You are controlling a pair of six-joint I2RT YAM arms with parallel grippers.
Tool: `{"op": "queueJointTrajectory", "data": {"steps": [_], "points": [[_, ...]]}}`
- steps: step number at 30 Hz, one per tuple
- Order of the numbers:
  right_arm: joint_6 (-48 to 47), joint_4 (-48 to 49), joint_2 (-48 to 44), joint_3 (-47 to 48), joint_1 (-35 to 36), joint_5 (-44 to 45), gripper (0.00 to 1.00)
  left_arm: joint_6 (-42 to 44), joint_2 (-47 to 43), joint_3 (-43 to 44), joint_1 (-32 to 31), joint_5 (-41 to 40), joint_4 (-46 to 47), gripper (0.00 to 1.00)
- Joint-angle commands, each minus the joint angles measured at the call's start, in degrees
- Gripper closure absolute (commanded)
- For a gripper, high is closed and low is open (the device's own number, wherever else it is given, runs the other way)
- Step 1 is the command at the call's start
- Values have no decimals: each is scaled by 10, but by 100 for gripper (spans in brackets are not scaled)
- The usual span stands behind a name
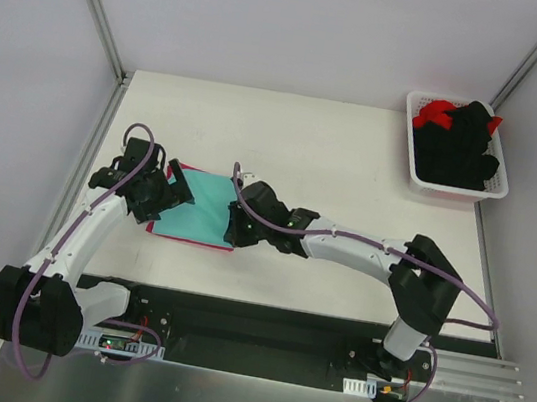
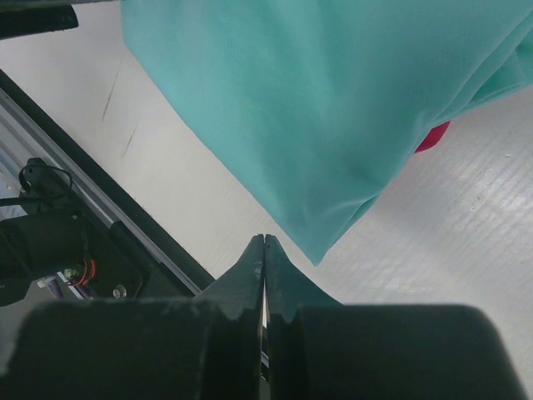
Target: Fold and stack the t-shirts
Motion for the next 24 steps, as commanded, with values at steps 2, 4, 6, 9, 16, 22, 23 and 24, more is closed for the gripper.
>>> {"op": "queueJointTrajectory", "data": {"steps": [2, 4, 6, 9, 16, 22, 23, 24], "points": [[5, 56, 29, -22, 6, -2, 99, -10, -14, 4, -2, 28, 5, 1], [2, 58, 52, -12, 6, -4, 99, -10, -15, 4, -2, 29, 5, 1], [-4, 62, 67, -10, 5, -6, 99, -10, -17, 6, -2, 32, 5, 1], [-5, 69, 94, -10, 5, -7, 99, -9, -16, 7, -1, 32, 4, 1], [-12, 59, 83, -5, 5, 0, 99, -10, -7, 13, -2, 37, 5, 1], [-36, -13, 6, 35, 6, 34, 99, -13, -2, 20, -3, 43, 5, 1], [-42, -21, -3, 39, 6, 38, 99, -17, -1, 20, -3, 44, 5, 1], [-48, -40, -13, 45, 4, 49, 99, -17, 0, 19, -2, 45, 5, 1]]}}
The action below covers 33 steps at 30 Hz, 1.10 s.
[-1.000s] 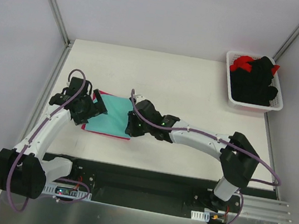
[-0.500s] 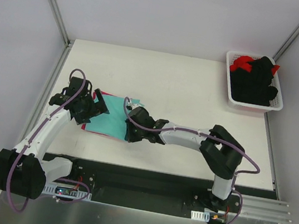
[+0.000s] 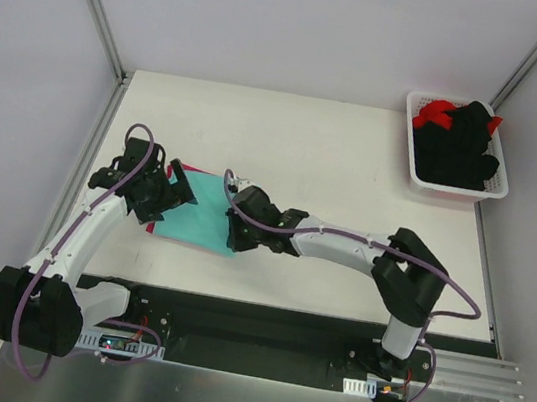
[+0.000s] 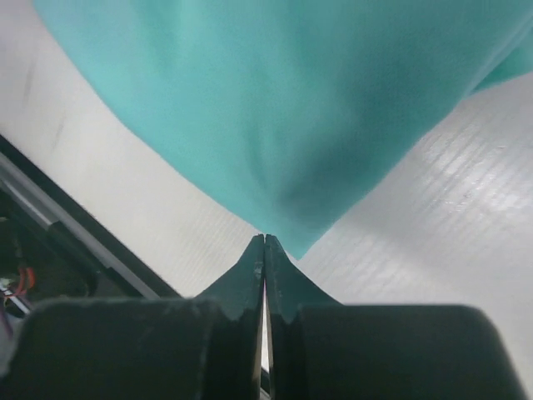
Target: Fold and stack the t-shirts
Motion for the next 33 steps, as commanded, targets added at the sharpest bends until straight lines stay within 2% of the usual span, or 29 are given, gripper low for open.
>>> {"op": "queueJointTrajectory", "data": {"steps": [1, 6, 12, 17, 33], "points": [[-34, -55, -95, 56, 2, 47, 99, -18, 2, 18, -2, 22, 6, 1], [-63, -96, -109, 93, -24, 61, 98, -49, -1, -16, -17, 80, 76, 1], [-83, -39, -85, 72, -89, 19, 98, -83, 27, -53, -90, 91, 149, 1], [-100, -29, -44, 98, -135, -30, 99, -111, 42, -97, -97, 115, 224, 1], [-117, -63, 13, 215, -184, -95, 99, -106, 23, -159, -97, 109, 220, 1]]}}
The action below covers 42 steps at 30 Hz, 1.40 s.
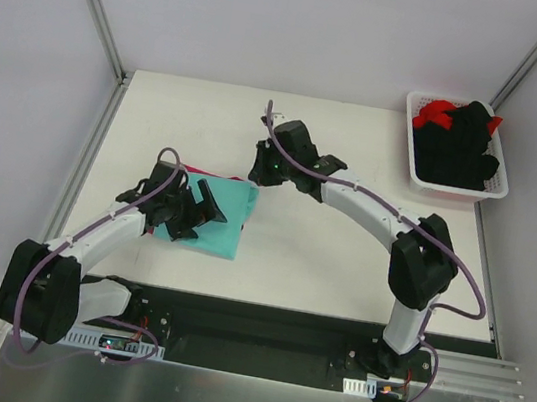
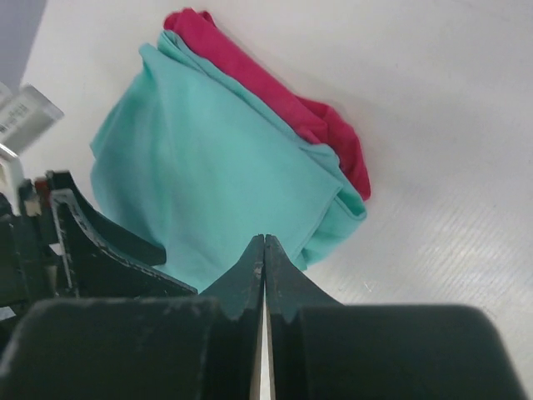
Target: Fold and stack the t-shirts
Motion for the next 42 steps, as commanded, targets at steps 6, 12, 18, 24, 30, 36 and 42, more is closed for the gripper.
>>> {"op": "queueJointTrajectory", "data": {"steps": [6, 12, 18, 24, 30, 36, 42], "points": [[-1, -7, 57, 77, -25, -61, 99, -4, -51, -30, -2, -9, -26, 1], [31, 24, 64, 46, -22, -85, 99, 6, -37, 11, -2, -9, -45, 1], [38, 49, 84, 8, -17, -91, 99, 7, -24, 26, -2, -8, -47, 1], [40, 63, 126, 5, -16, -91, 99, 7, -26, 33, -2, -10, -50, 1], [35, 62, 163, 31, -19, -97, 99, 10, -32, 54, -2, -12, -70, 1], [15, 13, 106, 52, -22, -88, 99, 22, -41, 78, -2, -19, -93, 1], [-11, -66, 2, 63, -34, -66, 98, 22, -51, 98, -5, -1, -100, 1]]}}
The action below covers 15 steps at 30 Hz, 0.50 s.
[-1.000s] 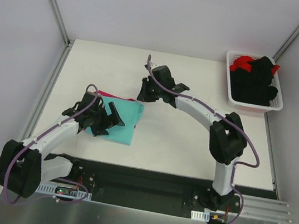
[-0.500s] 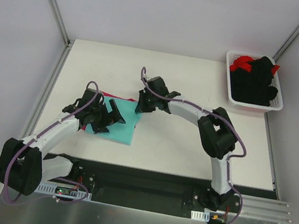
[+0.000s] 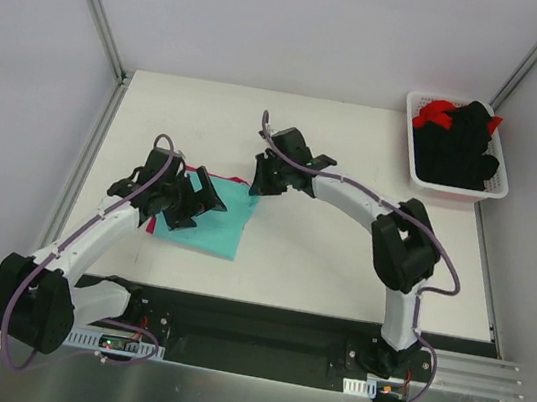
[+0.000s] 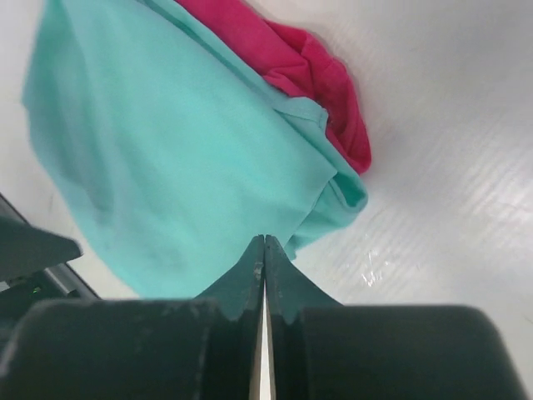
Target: Fold and stack the t-shirts
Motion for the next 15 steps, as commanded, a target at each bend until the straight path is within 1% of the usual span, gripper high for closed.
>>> {"op": "queueJointTrajectory", "data": {"steps": [1, 3, 4, 5, 6, 8, 9, 10, 12, 13, 15], "points": [[-34, -70, -131, 37, -8, 27, 98, 15, -14, 34, -9, 10, -17, 1], [-40, -103, -184, 28, -8, 48, 96, 19, -6, 51, -32, 14, -15, 1], [-46, -116, -203, 24, -8, 56, 91, 19, 2, 56, -41, 14, -14, 1], [-46, -139, -221, 18, -8, 64, 89, 19, 7, 63, -50, 13, -4, 1], [-47, -151, -255, 14, -8, 75, 88, 19, 11, 65, -74, 15, 5, 1], [-45, -186, -286, -5, -8, 90, 71, 13, 32, 74, -97, 14, 28, 1], [-43, -198, -304, -13, -8, 106, 66, 14, 42, 80, -109, -2, 32, 1], [-41, -205, -339, -37, -8, 112, 60, 13, 65, 88, -142, -13, 33, 1], [-22, -224, -382, -68, -8, 150, 52, 14, 96, 120, -171, -33, 37, 1], [-18, -228, -427, -85, -8, 158, 46, 16, 133, 133, -204, -50, 37, 1], [1, -239, -471, -133, -8, 206, 42, 16, 174, 172, -231, -62, 40, 1]]}}
